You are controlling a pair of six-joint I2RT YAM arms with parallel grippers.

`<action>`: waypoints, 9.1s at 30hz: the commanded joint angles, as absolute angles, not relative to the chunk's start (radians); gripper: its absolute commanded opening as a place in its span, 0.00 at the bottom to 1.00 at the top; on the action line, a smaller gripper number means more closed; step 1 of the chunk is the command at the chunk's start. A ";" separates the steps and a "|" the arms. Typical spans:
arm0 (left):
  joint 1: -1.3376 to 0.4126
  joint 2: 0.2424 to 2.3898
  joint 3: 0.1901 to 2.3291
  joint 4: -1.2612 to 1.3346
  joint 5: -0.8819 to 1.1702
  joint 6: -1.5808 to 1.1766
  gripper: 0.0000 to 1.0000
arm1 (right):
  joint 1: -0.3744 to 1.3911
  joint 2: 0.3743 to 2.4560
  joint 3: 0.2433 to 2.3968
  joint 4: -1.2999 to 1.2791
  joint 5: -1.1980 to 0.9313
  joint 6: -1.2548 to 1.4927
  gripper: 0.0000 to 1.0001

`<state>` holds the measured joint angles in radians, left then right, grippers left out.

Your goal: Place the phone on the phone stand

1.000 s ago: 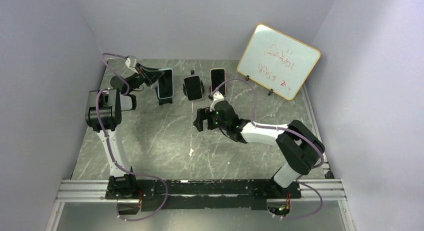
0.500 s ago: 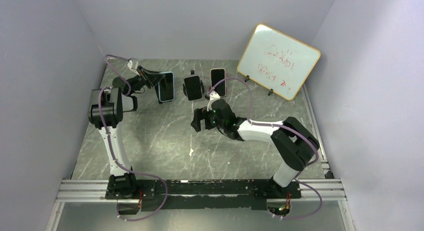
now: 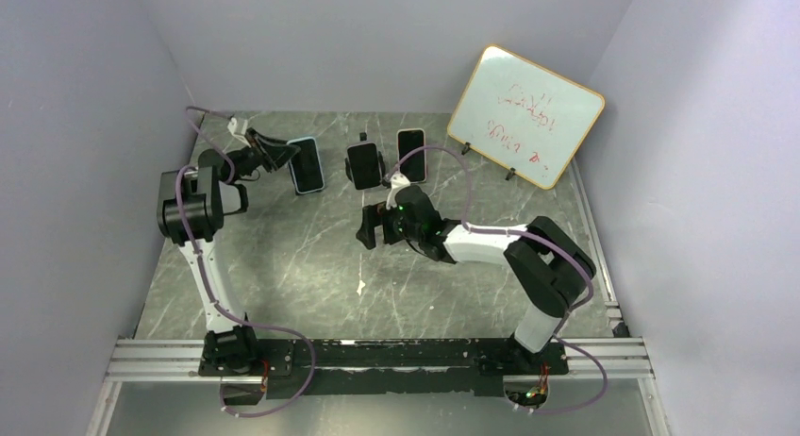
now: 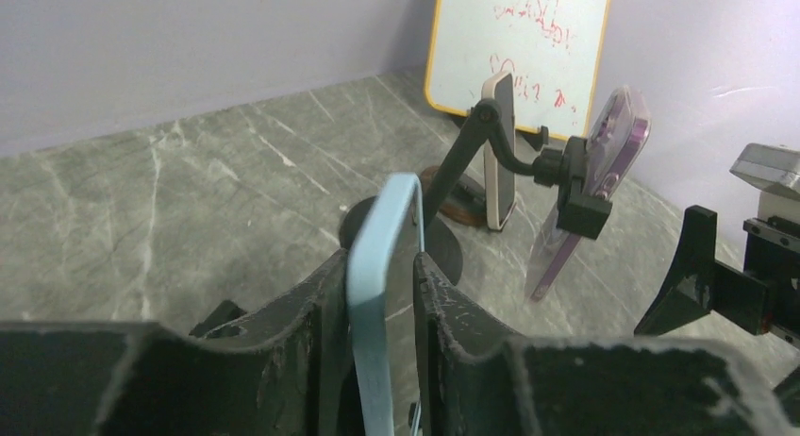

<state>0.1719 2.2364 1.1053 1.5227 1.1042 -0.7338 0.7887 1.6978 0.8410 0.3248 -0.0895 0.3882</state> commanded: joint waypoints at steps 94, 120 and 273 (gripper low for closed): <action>0.229 2.309 1.427 1.836 1.305 -0.993 0.05 | 0.787 1.786 0.903 0.318 -0.151 0.372 1.00; 0.230 2.409 1.383 1.838 1.311 -0.892 0.05 | 0.787 1.819 0.934 0.283 -0.161 0.363 1.00; 0.103 1.528 0.444 1.179 0.271 -0.174 0.88 | 0.793 2.056 1.387 0.113 0.463 0.239 1.00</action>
